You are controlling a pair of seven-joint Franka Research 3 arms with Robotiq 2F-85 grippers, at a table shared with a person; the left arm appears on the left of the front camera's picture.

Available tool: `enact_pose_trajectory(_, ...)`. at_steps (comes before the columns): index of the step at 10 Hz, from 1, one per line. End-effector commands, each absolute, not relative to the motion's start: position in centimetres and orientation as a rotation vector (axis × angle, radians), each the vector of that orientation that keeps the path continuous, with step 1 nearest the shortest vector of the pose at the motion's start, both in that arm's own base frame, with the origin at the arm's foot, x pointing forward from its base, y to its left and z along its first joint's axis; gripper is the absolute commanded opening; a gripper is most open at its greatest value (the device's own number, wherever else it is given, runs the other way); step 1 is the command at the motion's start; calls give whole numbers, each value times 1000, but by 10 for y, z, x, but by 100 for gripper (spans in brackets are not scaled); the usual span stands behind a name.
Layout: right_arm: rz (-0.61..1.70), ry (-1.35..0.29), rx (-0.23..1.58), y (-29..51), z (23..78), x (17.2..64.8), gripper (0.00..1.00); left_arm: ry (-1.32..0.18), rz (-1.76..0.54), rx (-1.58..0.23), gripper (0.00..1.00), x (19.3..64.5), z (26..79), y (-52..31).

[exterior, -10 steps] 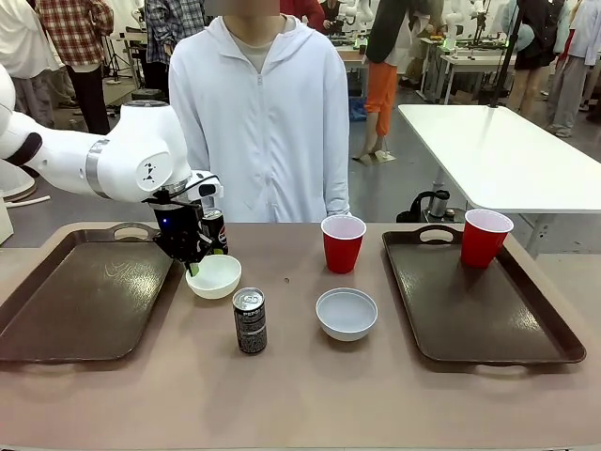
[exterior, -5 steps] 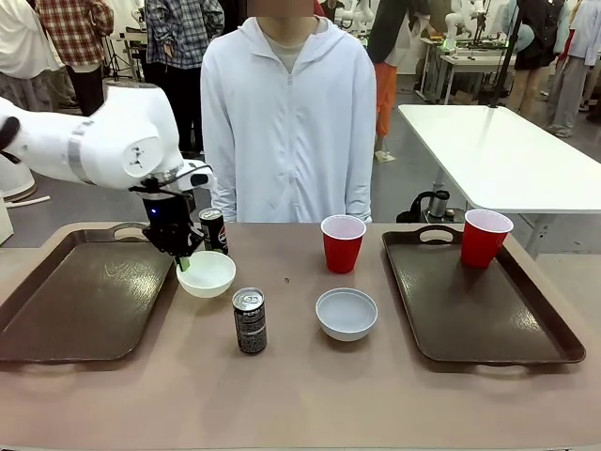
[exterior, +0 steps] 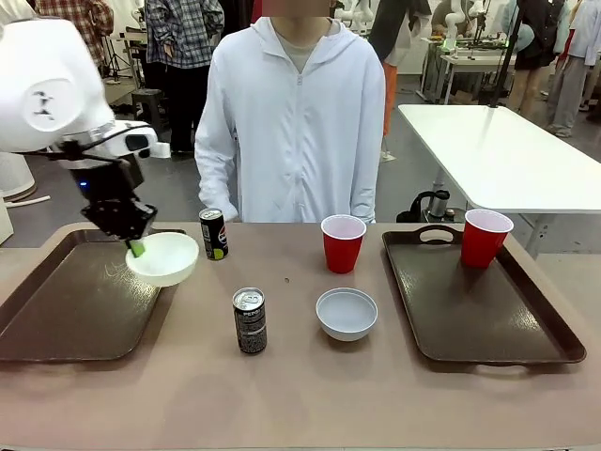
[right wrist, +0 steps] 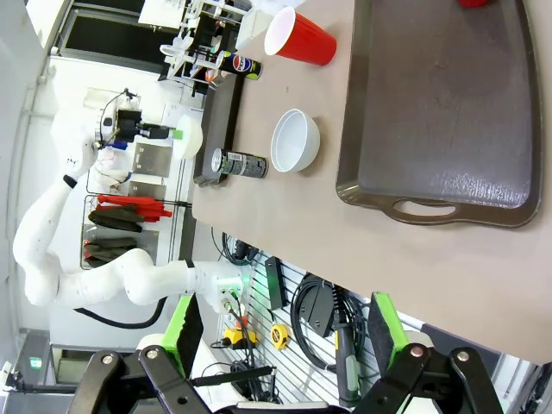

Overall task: Prepare tableware on both trays.
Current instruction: Pick up a Picnic Bowl from the table and place it on a Handle tray.

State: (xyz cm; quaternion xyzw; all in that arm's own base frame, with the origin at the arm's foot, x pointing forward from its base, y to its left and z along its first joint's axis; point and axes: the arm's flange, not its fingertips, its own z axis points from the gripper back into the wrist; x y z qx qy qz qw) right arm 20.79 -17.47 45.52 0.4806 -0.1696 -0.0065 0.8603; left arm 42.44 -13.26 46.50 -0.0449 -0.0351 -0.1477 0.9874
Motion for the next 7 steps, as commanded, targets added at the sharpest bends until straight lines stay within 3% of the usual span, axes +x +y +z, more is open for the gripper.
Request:
enact_pose_trajectory(1, -2, -371, 1024, -175, 455, 208, 100, -54, -297, -135, 0, 410, 449, -101)
enact_pose_trajectory(7, -2, -371, 1024, -175, 455, 208, 100, -86, -142, -100, 0, 419, 418, 27)
